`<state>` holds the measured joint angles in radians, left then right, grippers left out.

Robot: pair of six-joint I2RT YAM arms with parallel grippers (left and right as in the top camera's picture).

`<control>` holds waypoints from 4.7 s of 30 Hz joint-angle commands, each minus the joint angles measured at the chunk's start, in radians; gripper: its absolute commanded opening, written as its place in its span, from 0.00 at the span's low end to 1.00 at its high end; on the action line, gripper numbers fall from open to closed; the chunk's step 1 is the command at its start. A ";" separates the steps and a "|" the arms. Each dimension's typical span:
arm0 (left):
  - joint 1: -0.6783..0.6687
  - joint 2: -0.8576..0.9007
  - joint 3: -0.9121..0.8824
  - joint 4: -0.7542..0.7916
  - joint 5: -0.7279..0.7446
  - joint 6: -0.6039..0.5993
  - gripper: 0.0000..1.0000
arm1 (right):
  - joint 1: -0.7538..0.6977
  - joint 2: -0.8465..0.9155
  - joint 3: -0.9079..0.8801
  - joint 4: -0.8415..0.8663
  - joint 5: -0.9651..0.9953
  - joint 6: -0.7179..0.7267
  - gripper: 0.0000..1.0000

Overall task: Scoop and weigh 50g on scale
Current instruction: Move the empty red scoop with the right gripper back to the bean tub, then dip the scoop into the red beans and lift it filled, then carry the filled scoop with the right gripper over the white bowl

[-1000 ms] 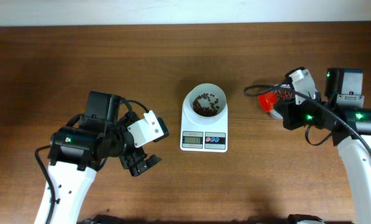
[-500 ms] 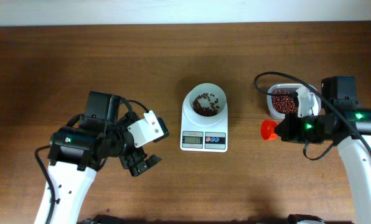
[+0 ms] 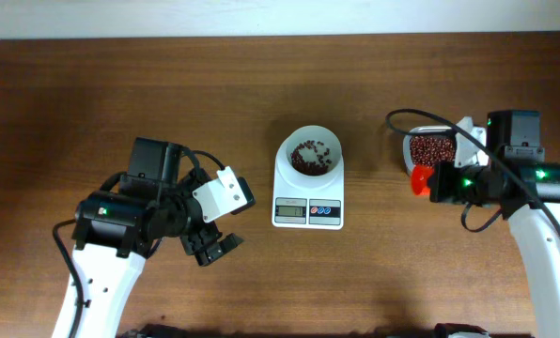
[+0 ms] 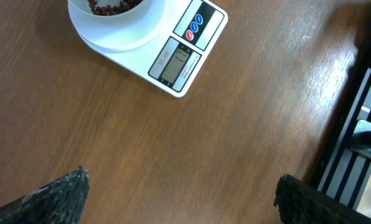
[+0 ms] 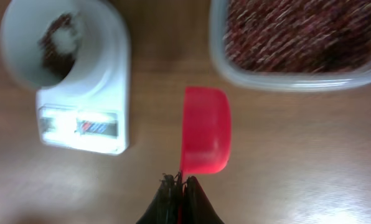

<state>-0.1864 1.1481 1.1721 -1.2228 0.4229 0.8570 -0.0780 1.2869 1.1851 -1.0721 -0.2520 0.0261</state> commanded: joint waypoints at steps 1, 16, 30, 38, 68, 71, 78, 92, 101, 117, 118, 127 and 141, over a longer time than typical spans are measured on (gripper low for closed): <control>0.006 -0.009 -0.006 -0.001 0.018 0.008 0.99 | -0.002 0.004 -0.005 0.063 0.192 -0.018 0.04; 0.006 -0.009 -0.006 -0.001 0.019 0.008 0.99 | -0.002 0.274 -0.005 0.322 0.354 -0.048 0.04; 0.006 -0.009 -0.006 -0.001 0.019 0.008 0.99 | -0.159 0.330 -0.005 0.333 0.237 -0.124 0.04; 0.006 -0.009 -0.006 -0.001 0.018 0.008 0.99 | -0.183 0.396 -0.005 0.336 0.041 -0.124 0.04; 0.006 -0.009 -0.006 -0.001 0.018 0.008 0.99 | -0.444 0.549 -0.005 0.283 -0.447 -0.124 0.04; 0.006 -0.009 -0.006 -0.001 0.018 0.008 0.99 | -0.496 0.549 -0.005 0.283 -0.519 -0.124 0.04; 0.006 -0.009 -0.006 -0.001 0.018 0.008 0.99 | -0.518 0.548 -0.005 0.297 -0.655 -0.185 0.04; 0.006 -0.009 -0.006 -0.001 0.018 0.008 0.99 | -0.518 0.451 -0.005 0.300 -0.650 -0.258 0.04; 0.006 -0.009 -0.006 -0.001 0.018 0.008 0.99 | -0.571 0.451 -0.005 0.291 -0.711 -0.174 0.04; 0.006 -0.009 -0.006 -0.001 0.018 0.008 0.99 | -0.636 0.451 -0.005 0.241 -1.026 -0.141 0.04; 0.006 -0.009 -0.006 -0.001 0.018 0.008 0.99 | -0.636 0.451 -0.005 0.241 -1.037 -0.141 0.04; 0.006 -0.009 -0.006 -0.001 0.018 0.008 0.99 | -0.635 0.451 -0.005 0.237 -1.156 -0.141 0.04; 0.006 -0.009 -0.006 -0.001 0.018 0.008 0.99 | -0.317 0.451 -0.005 0.235 -1.176 -0.140 0.04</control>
<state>-0.1864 1.1481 1.1721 -1.2224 0.4232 0.8570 -0.4599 1.7588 1.1851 -0.8352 -1.3750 -0.1070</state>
